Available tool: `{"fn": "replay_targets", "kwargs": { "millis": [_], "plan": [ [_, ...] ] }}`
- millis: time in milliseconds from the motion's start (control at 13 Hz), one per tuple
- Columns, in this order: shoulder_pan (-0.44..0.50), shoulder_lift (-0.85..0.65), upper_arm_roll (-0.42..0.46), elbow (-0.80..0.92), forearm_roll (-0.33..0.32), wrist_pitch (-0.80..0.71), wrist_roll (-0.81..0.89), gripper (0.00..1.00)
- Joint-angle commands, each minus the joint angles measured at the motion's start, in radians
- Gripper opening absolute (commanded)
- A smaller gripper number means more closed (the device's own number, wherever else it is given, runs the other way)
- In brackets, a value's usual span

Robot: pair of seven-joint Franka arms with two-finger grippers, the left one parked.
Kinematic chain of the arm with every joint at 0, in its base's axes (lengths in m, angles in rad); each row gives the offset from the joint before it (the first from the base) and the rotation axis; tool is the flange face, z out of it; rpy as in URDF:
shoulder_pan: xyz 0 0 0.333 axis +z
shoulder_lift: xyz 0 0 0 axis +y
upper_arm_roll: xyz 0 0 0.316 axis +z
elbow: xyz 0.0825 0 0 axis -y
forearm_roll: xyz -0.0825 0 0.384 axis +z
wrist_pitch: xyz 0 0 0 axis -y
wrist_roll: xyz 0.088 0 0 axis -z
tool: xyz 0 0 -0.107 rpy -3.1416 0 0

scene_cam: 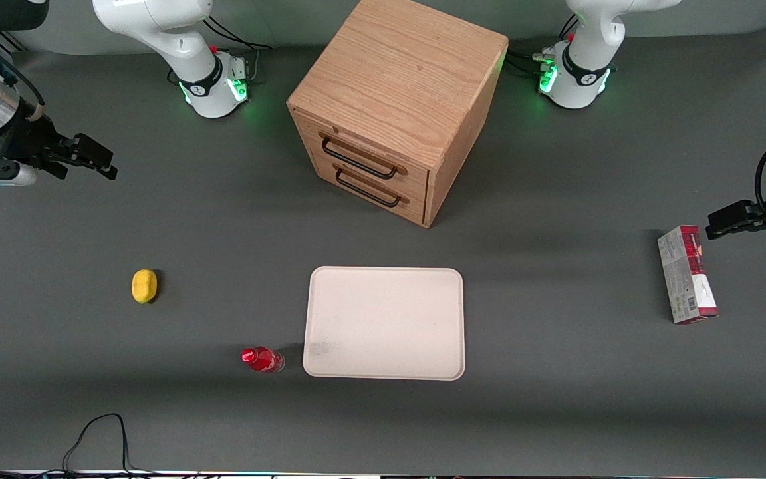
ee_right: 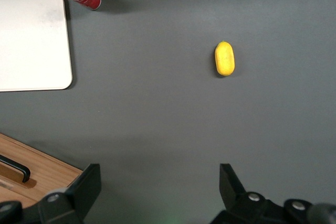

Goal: Place coke bottle on tray
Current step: 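Move the right gripper out over the table toward the red bottle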

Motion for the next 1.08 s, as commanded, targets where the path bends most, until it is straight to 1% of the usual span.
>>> {"fn": "replay_targets", "kwargs": {
  "millis": [0, 154, 231, 385, 462, 538, 615, 769, 1000],
  "plan": [
    [0.007, 0.043, 0.001, 0.068, 0.018, -0.068, -0.018, 1.00],
    [0.010, 0.106, 0.012, 0.156, 0.012, -0.086, -0.009, 1.00],
    [0.010, 0.160, 0.030, 0.238, 0.012, -0.116, -0.012, 1.00],
    [0.010, 0.346, 0.096, 0.515, 0.010, -0.235, -0.009, 1.00],
    [0.010, 0.466, 0.115, 0.682, 0.013, -0.304, -0.002, 1.00],
    [0.010, 0.566, 0.133, 0.816, 0.016, -0.335, 0.009, 1.00],
    [0.010, 0.653, 0.155, 0.927, 0.015, -0.337, 0.021, 1.00],
    [0.010, 0.793, 0.190, 1.046, 0.013, -0.299, 0.084, 1.00],
    [0.021, 0.901, 0.210, 1.061, 0.010, -0.117, 0.106, 1.00]
  ]
}}
